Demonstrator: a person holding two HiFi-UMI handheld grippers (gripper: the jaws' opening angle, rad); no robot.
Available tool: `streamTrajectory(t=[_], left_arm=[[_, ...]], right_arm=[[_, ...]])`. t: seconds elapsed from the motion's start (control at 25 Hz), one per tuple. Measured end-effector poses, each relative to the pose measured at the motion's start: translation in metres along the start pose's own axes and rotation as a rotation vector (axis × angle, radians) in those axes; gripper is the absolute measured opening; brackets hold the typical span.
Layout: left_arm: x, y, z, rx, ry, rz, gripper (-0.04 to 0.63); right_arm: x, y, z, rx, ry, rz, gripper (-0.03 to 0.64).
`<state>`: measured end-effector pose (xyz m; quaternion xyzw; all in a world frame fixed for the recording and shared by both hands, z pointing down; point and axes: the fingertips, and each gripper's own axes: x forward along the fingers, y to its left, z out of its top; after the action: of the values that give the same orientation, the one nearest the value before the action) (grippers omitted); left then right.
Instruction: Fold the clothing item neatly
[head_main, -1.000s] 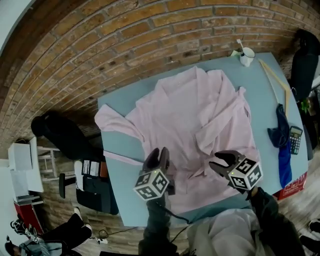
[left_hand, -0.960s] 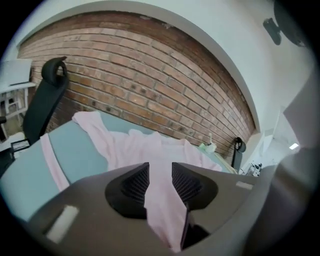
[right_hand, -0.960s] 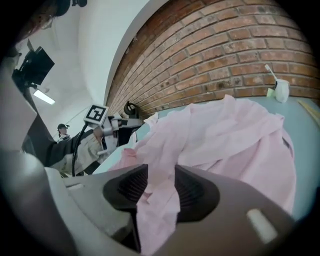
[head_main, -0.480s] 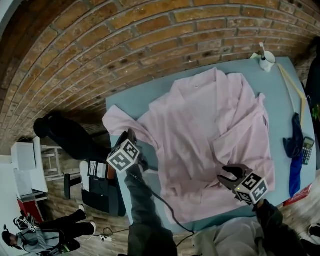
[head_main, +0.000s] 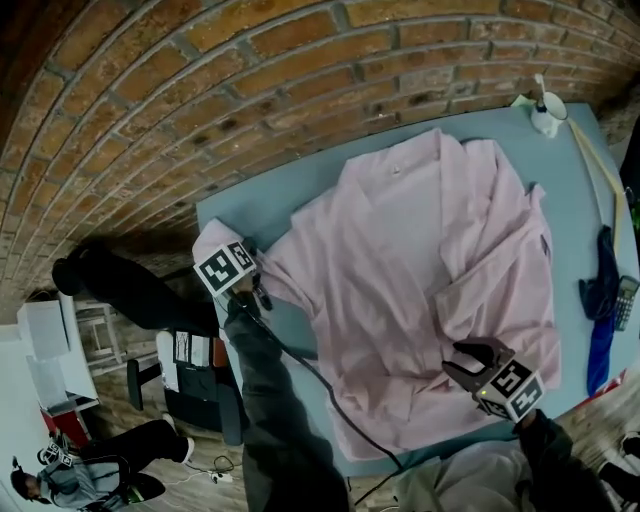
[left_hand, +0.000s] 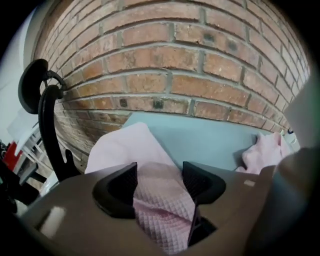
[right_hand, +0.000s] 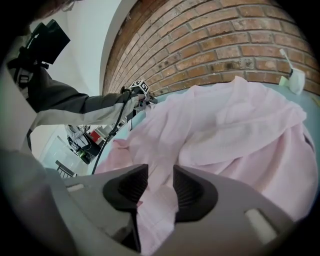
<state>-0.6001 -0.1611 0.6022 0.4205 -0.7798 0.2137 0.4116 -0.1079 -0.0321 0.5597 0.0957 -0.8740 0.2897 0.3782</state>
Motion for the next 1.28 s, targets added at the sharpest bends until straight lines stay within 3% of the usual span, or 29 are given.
streamTrajectory(t=[0.16,0.2,0.24,0.28,0.36,0.44,0.6,0.8,0.88,1.04,1.16,1.2,1.28], left_arm=[[0.003,0.002,0.002,-0.034,-0.045,-0.016,0.243],[0.002,0.001,0.002,-0.019,-0.053,-0.019,0.178],[0.001,0.0,0.001,-0.005,-0.066,-0.021,0.043],[-0.002,-0.001,0.001,0.006,-0.089,-0.024,0.037],[-0.016,-0.004,0.005,0.013,-0.194,-0.041,0.037],[-0.047,-0.014,0.02,0.039,-0.367,-0.084,0.035],[-0.139,-0.085,0.04,0.264,-0.64,-0.282,0.035],[-0.258,-0.228,0.017,0.59,-0.826,-0.573,0.035],[-0.276,-0.28,-0.012,0.698,-0.805,-0.673,0.035],[-0.27,-0.355,-0.087,0.85,-0.651,-0.816,0.037],[-0.261,-0.384,-0.145,1.056,-0.546,-0.88,0.059],[-0.261,-0.389,-0.165,1.13,-0.493,-0.92,0.099],[-0.265,-0.392,-0.2,1.275,-0.388,-0.998,0.285]], right_arm=[[-0.001,-0.006,0.004,0.015,-0.015,-0.003,0.156],[-0.001,-0.008,0.005,0.021,-0.021,-0.006,0.155],[-0.001,-0.01,0.006,0.024,-0.026,-0.009,0.153],[-0.002,-0.011,0.008,0.024,-0.033,-0.014,0.152],[-0.006,-0.014,0.011,0.021,-0.05,-0.031,0.149],[-0.013,-0.019,0.014,0.024,-0.072,-0.051,0.144],[-0.036,-0.034,0.015,0.068,-0.147,-0.1,0.143],[-0.067,-0.052,0.005,0.137,-0.206,-0.152,0.143],[-0.077,-0.058,-0.002,0.153,-0.218,-0.171,0.143],[-0.097,-0.06,-0.014,0.172,-0.243,-0.193,0.143],[-0.116,-0.061,-0.02,0.175,-0.287,-0.213,0.143],[-0.123,-0.062,-0.021,0.176,-0.313,-0.227,0.143],[-0.138,-0.065,-0.024,0.173,-0.355,-0.263,0.144]])
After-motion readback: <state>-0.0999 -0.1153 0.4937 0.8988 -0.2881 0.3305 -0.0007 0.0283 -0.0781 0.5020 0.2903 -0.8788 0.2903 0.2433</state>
